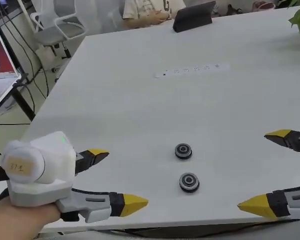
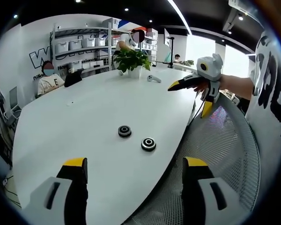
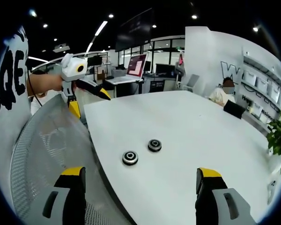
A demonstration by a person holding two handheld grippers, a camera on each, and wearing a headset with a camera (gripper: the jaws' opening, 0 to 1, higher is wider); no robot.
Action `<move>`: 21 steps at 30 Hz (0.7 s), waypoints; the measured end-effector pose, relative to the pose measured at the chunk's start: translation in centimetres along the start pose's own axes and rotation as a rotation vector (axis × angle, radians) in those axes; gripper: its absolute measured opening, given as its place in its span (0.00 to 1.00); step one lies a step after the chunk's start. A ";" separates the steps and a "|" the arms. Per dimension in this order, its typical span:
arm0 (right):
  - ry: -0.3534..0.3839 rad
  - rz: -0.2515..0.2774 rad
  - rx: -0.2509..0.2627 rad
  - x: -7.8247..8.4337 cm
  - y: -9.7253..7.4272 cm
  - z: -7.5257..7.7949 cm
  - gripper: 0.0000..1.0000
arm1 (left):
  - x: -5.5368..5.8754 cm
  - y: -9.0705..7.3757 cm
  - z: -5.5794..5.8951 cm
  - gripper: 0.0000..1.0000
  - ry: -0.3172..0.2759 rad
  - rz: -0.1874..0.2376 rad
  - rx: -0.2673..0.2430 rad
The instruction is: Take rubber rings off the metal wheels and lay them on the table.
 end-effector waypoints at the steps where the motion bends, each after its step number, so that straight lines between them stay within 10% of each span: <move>1: -0.003 0.000 0.001 -0.1 0.0 0.0 0.98 | 0.0 0.0 0.0 0.81 0.001 -0.001 0.001; 21: -0.016 0.037 -0.033 -2.2 1.0 1.0 0.96 | -0.8 1.6 -0.5 0.78 0.064 -0.011 0.047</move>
Point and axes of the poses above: the centre of the closed fingertips' face, and the gripper's own axes: y roughly forward along the fingers, z roughly to its right, x roughly out of its underside, the point moved 7 cm from there along -y, roughly backward along the fingers, and after that the axes turned 15 degrees about y, right-handed, at the moved point
